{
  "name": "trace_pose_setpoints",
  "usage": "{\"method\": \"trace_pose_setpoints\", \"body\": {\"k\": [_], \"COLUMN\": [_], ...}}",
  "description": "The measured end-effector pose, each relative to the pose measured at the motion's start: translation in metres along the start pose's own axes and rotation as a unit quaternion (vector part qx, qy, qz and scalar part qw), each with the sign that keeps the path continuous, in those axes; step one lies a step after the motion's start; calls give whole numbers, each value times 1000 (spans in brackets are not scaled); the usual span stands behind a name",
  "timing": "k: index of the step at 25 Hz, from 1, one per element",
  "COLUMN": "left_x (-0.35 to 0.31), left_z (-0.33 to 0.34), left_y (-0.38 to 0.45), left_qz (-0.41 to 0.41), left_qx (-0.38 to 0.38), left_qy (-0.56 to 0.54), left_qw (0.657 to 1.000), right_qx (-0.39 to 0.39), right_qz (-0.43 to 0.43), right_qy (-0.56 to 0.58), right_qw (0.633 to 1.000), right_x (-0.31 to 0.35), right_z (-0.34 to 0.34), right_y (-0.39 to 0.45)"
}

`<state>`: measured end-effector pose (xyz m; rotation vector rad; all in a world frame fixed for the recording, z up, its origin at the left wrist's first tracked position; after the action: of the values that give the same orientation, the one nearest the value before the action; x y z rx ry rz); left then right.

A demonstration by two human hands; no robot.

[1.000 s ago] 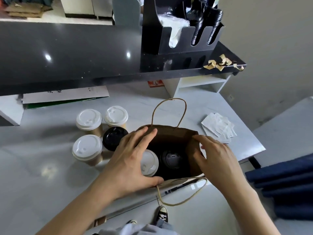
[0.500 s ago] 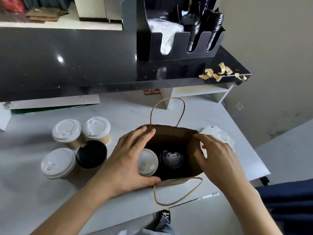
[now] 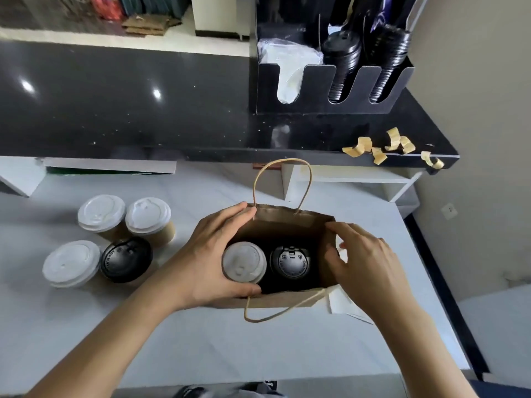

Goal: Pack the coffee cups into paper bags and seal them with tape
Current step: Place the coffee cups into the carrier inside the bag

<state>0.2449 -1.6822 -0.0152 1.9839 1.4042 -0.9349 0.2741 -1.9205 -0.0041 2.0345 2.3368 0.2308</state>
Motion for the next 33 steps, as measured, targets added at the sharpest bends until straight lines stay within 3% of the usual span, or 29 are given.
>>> {"method": "trace_pose_setpoints", "body": {"k": [18,27,33], "left_x": [-3,-30,-56], "left_z": [2,-50,-75], "left_y": [16,14,40], "left_qz": [-31,32,48], "left_qx": [-17,-139,-147], "left_qy": [16,18,3], "left_qw": [999,990,988], "right_qx": [5,-52,-81], "right_qz": [-27,-4,-4], "right_qy": [15,87,85], "right_qw": [1000,995,993], "right_x": [-6,-13,-17], "right_z": [-2,-42,-71], "right_y": [18,36,68]}}
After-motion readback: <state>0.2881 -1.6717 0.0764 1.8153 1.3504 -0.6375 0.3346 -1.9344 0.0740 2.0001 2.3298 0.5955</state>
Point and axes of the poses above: each hand's wrist, its own y-axis towards the middle knuckle, its own z-axis out of the palm, x = y × z, the point moved 9 cm from there along y, towards the middle knuckle, and after that the axes turned 14 degrees about -y, right-handed, at the moved point
